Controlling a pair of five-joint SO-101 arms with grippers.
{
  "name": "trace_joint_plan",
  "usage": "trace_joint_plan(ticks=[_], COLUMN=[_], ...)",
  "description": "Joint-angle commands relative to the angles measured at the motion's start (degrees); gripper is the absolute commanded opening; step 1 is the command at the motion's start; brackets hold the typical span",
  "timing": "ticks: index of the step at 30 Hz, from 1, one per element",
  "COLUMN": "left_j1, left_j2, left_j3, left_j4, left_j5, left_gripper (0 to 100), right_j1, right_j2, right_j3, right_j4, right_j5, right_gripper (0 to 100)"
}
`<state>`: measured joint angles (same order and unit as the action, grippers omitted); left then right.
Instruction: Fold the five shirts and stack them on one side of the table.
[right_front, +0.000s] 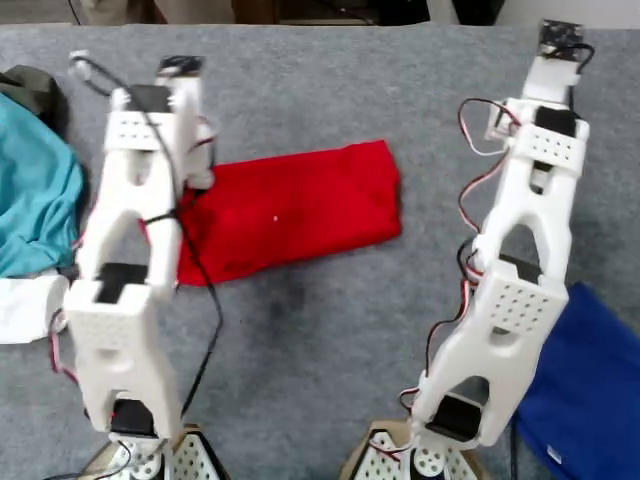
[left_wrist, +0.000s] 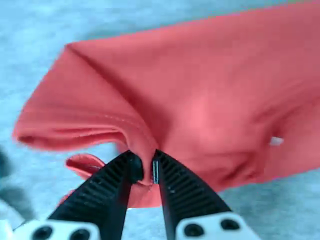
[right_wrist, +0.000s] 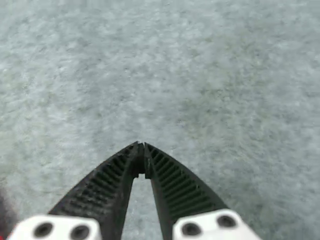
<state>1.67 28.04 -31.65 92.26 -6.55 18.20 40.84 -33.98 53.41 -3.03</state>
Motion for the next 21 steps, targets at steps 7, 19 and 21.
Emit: trace_joint_plan(ticks=[7, 19, 21], left_j1=[12.7, 23.7, 25.1], left_j2=[12.3, 16.5, 17.4], left_j3=[-28.6, -38.8, -39.3], left_j4=[8.1, 7.3, 5.5], left_j5=[7.1, 11.7, 13.4], left_gripper=[2, 2, 2], right_j1=[2.2, 2.4, 2.4], right_j2=[-0.6, -0.6, -0.6], right_j3=[-0.4, -0.6, -0.6], right_j4=[-1.5, -1.5, -1.5], right_j5=[-0.4, -0.4, -0.4], right_gripper=[0.5, 0.5, 0.5])
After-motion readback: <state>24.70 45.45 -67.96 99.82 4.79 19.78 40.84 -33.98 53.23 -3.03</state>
